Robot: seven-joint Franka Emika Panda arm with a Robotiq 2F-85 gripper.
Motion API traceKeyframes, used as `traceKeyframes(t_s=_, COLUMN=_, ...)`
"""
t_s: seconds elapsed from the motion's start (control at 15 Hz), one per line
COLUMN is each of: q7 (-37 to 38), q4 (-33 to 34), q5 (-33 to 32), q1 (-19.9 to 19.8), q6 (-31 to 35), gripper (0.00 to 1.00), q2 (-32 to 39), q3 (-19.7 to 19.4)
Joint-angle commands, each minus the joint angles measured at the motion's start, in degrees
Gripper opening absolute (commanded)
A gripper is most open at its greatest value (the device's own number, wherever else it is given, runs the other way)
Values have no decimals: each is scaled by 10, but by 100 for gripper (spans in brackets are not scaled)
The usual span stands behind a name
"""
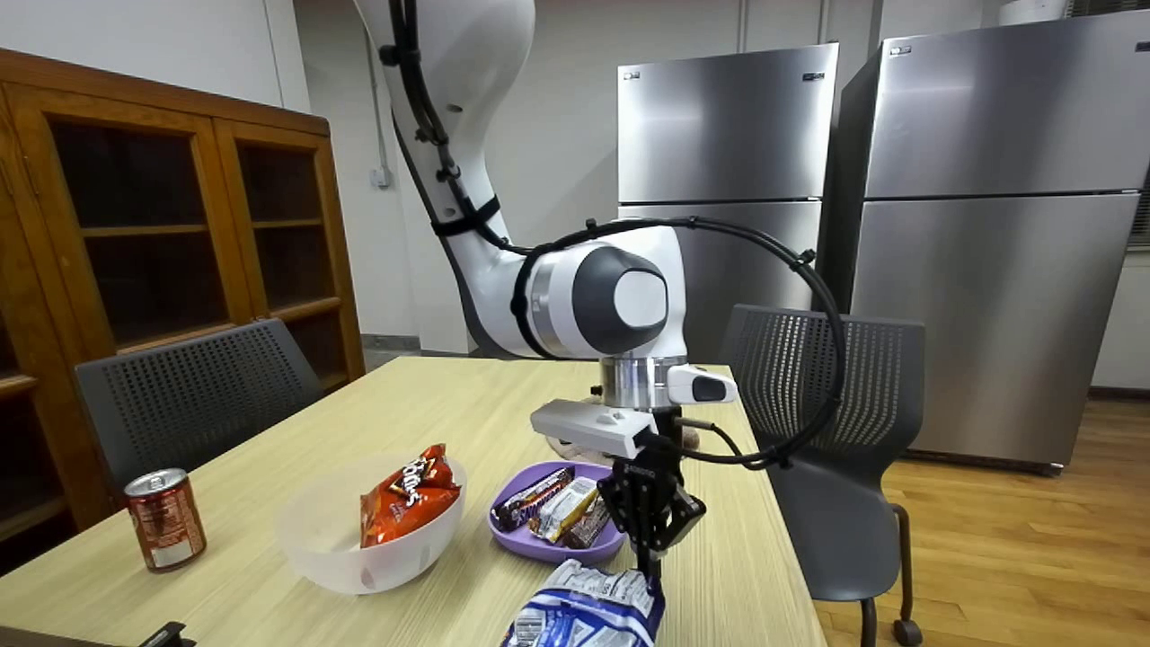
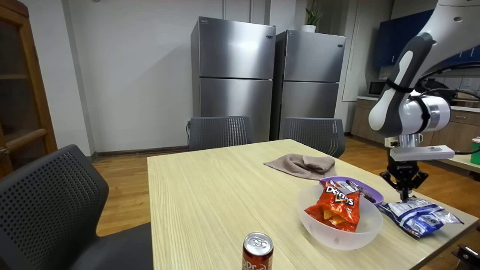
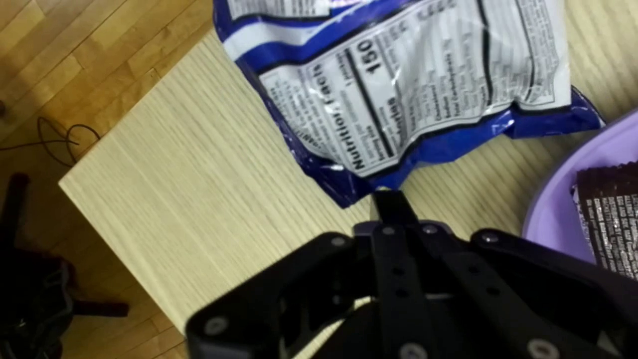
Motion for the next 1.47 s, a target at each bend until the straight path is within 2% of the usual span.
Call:
traceKeyframes(t_s=0.0, q7=10, q4=15, q5=-5, q1=-3, q6=-25, gripper=0, q2=3, q3=1)
traceKeyframes(t_s=0.33, q7=10, q4=14, q5=-8, q1=-1, q6=-23, gripper=0, q2=0, q3=0)
traceKeyframes(t_s=0.4, q7=9, q4=13, q5=-11, q1=0, q6=-22, gripper=26, q2=-4, q3=-2)
traceKeyframes(t_s=0.47, q7=11, q4=12, q5=-13, q1=2, q6=-19, gripper=27, q2=-8, q3=-4)
traceKeyframes(t_s=0.6, q7=15, q4=8, q5=-19, q1=6, q6=-12, gripper=40, q2=-20, q3=-11)
traceKeyframes(t_s=1.07, q7=11, q4=-2, q5=-24, q1=4, q6=2, gripper=94, q2=-59, q3=-20)
traceKeyframes(t_s=1.2, q7=4, q4=-4, q5=-28, q1=3, q6=16, gripper=100, q2=-64, q3=-20)
traceKeyframes(t_s=1.27, q7=5, q4=14, q5=-15, q1=-5, q6=3, gripper=91, q2=-41, q3=-11)
traceKeyframes(t_s=1.4, q7=5, q4=13, q5=-18, q1=-5, q6=7, gripper=100, q2=-45, q3=-11)
